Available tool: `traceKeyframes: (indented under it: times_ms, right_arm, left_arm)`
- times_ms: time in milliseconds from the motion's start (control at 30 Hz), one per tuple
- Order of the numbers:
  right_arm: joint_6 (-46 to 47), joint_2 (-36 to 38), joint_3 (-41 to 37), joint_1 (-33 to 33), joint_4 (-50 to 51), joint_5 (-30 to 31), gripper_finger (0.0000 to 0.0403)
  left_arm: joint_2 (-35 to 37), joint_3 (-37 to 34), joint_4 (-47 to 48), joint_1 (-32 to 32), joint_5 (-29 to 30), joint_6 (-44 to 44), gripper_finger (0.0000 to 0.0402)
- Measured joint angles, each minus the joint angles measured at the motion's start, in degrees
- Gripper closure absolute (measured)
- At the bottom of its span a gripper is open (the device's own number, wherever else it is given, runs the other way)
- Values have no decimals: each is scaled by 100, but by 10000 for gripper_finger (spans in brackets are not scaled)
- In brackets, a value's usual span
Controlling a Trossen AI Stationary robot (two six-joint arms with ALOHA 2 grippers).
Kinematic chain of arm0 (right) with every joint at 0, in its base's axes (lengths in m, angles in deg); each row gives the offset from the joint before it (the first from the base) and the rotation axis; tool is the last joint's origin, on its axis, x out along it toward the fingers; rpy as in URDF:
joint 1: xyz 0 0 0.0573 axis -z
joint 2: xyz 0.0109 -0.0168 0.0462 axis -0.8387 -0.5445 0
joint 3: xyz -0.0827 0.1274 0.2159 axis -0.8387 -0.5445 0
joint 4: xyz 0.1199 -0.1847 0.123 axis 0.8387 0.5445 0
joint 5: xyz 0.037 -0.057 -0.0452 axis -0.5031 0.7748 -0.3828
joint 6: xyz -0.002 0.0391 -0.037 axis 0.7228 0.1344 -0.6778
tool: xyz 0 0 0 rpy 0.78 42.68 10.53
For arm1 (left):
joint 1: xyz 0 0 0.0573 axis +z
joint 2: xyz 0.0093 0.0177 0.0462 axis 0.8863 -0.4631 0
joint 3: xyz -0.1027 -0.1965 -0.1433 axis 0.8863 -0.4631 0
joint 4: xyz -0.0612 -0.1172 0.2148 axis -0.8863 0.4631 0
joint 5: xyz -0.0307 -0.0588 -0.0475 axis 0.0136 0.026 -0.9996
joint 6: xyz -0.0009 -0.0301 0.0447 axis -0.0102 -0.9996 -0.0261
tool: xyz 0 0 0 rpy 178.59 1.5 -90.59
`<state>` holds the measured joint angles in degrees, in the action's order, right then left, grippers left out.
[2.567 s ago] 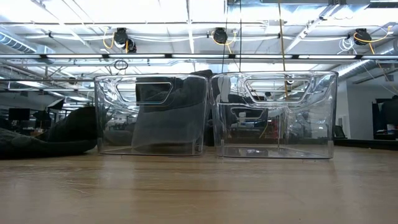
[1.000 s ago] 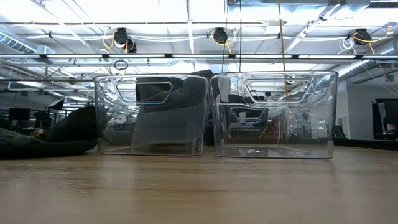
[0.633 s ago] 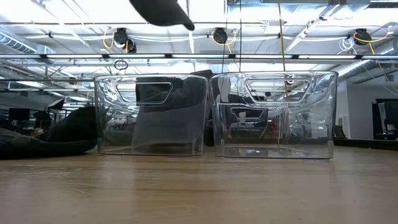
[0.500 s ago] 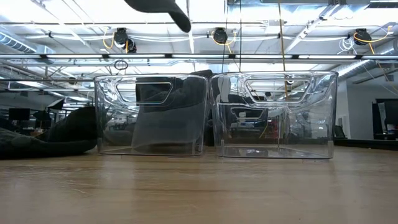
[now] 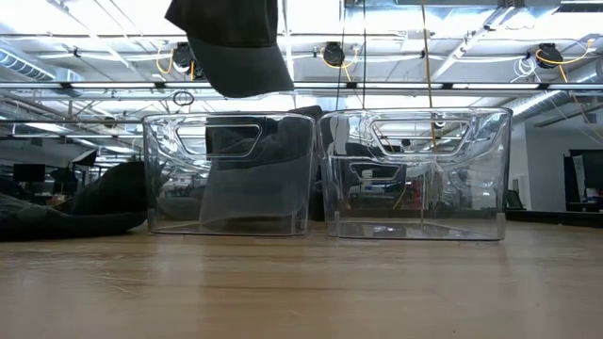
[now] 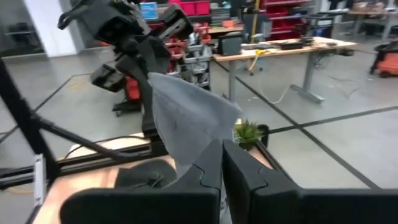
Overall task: Pick & Place hat
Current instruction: Put the gray cap into the left transparent bin
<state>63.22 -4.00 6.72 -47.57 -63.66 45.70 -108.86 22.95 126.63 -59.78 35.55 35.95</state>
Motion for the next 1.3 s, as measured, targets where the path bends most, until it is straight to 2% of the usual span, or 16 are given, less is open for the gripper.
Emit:
traceKeyframes:
  times_ms: [133, 267, 567, 733, 900, 1100, 1300]
  right_arm:
    - [17, 2, 0, 153, 123, -169, 395]
    - [101, 24, 0, 269, 248, -169, 364]
    - [87, 92, 0, 295, 293, -171, 221]
    - [-82, 131, 0, 291, 324, 36, 168]
    - [208, 148, 0, 299, 450, 618, 137]
    - [294, 153, 0, 293, 572, 567, 116]
    - [296, 153, 0, 288, 547, 297, 113]
  left_arm:
    - [-136, -7, 76, -249, 370, 381, 377]
    - [-168, -7, 57, -482, 674, 714, 377]
    - [-316, -7, 159, -865, 766, 698, 377]
    - [-529, -7, 150, -1123, 805, 618, 377]
    - [-696, -10, 159, -1255, 856, 423, 377]
    - [-866, -65, 161, -1360, 1128, 328, 377]
    - [-917, -471, -6, -1426, 1163, 262, 377]
